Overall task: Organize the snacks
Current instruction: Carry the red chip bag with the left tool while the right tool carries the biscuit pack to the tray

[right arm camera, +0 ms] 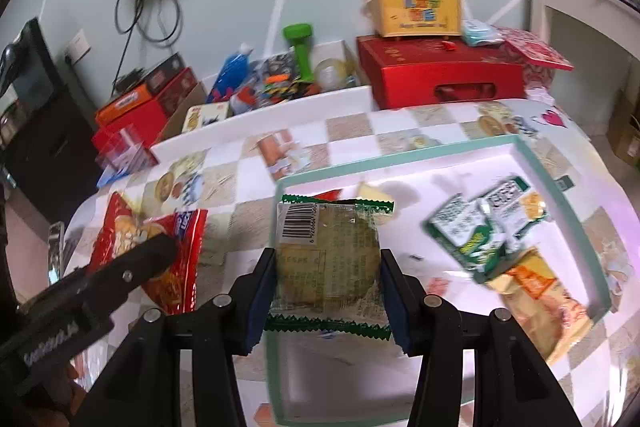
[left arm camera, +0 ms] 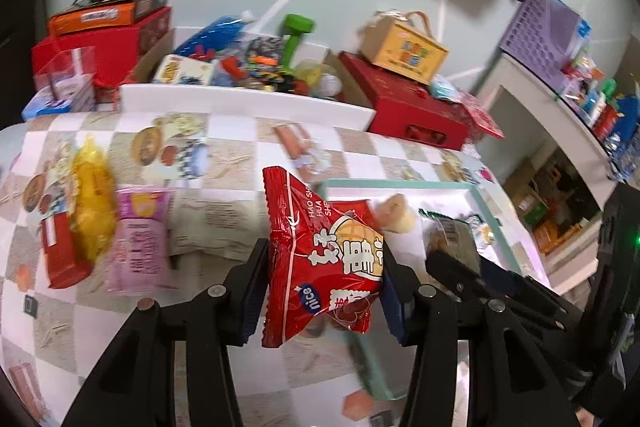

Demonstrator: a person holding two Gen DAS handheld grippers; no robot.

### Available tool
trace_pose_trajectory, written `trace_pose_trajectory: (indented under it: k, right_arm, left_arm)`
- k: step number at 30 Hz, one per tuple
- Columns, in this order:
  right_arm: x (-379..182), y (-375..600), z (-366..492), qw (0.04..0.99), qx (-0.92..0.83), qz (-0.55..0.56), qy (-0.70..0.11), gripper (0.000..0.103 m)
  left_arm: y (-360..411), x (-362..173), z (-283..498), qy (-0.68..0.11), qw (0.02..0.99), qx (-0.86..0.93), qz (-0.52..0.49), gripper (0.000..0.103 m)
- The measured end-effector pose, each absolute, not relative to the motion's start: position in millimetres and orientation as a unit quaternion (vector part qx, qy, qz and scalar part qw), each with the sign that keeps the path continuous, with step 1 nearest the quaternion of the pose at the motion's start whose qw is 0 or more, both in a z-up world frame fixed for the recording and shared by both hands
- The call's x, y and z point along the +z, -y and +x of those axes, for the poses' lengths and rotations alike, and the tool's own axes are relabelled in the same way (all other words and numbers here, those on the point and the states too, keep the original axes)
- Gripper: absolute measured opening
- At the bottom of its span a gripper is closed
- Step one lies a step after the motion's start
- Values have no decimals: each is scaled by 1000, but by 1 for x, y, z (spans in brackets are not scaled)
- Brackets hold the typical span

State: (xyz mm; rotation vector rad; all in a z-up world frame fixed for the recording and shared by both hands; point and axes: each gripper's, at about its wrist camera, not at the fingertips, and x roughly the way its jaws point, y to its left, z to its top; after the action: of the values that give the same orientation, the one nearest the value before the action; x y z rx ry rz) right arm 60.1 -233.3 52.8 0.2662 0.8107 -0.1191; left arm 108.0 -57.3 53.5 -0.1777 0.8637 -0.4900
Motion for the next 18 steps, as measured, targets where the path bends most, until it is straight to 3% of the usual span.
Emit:
trace_pose_trajectory:
  k: [18]
  right_arm:
    - [56,353,21,890,-194,206,-357,53]
  left_arm:
    - [129,45,108,-429,857,-284,-25,52]
